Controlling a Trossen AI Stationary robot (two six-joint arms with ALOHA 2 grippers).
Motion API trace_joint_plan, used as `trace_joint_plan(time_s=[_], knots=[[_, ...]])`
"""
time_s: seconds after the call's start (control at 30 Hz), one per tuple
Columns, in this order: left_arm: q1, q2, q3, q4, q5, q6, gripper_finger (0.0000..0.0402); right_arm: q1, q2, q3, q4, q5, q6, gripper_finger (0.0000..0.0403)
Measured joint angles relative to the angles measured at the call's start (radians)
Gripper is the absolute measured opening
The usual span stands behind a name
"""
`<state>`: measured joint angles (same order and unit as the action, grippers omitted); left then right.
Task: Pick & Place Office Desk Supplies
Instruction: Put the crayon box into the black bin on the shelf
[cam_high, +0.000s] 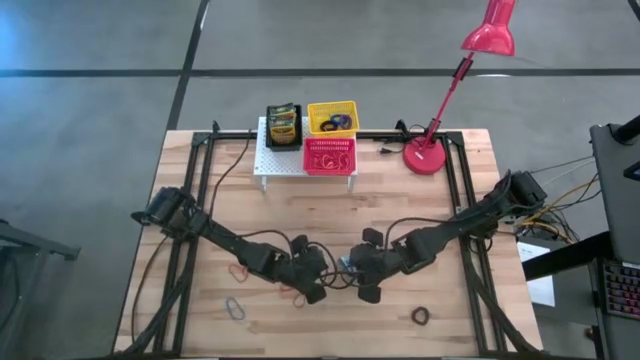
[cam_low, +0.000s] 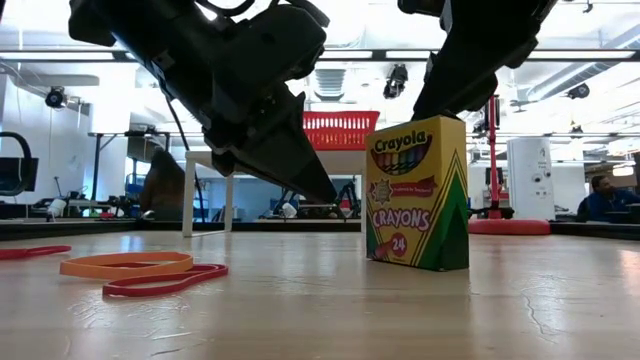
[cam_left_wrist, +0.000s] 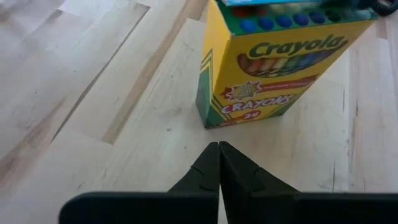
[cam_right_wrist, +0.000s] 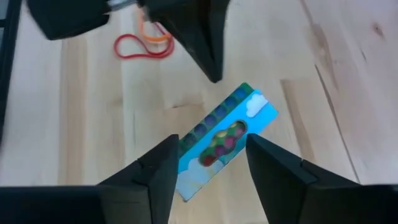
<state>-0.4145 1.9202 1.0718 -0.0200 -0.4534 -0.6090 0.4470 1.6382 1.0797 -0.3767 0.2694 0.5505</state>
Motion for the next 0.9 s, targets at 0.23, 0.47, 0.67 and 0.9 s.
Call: trace_joint_plan(time_s=[0.23, 0.47, 0.67, 0.9], knots=[[0.000, 0.000, 0.000, 0.000, 0.000, 0.000, 0.0004, 0.007, 0.000, 0.012, 0.002, 0.000, -0.004, 0.0183], [0.000, 0.000, 0.000, 0.000, 0.000, 0.001, 0.0004, 0.007, 0.000, 0.009, 0.000, 0.031, -0.003, 0.0187], [0.000, 0.000, 0.000, 0.000, -0.003, 0.001, 0.0004, 0.008, 0.000, 0.008, 0.000, 0.079, 0.001, 0.0187], [0.000, 0.000, 0.000, 0.000, -0.003, 0.003, 0.0004, 0.016, 0.013, 0.008, 0.017, 0.118, 0.017, 0.0183]])
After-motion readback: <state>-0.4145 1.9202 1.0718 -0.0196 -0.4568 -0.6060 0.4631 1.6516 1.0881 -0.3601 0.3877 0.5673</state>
